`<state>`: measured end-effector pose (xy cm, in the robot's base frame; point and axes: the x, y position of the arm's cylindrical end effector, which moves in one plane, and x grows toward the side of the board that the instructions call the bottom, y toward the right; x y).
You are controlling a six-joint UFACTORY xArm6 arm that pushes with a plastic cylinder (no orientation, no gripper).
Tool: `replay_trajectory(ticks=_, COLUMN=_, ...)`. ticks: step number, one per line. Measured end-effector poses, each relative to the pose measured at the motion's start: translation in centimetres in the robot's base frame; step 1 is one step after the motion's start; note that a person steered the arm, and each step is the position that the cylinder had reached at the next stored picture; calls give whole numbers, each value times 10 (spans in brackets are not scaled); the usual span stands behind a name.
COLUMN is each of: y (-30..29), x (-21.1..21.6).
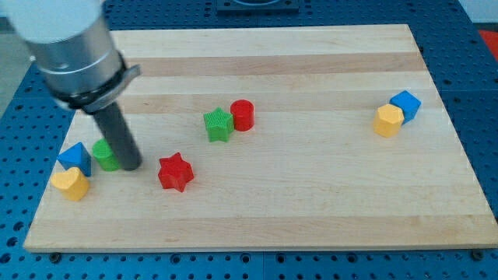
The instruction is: Push the red star closer to the red circle
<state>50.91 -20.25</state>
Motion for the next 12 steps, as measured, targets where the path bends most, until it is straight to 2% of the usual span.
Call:
replay_trajectory(ticks=1, y=-37, x=19)
replay_trajectory(ticks=2, y=-42, x=45)
replay_trajectory(ticks=3, y=-7, x=49)
replay_trajectory(ticks=6, y=110, x=-11)
replay_trajectory(ticks=9, y=40, x=53)
replay_trajectory(ticks=10, y=66, x=51)
replay_trajectory(ticks=12, y=132, x=-10)
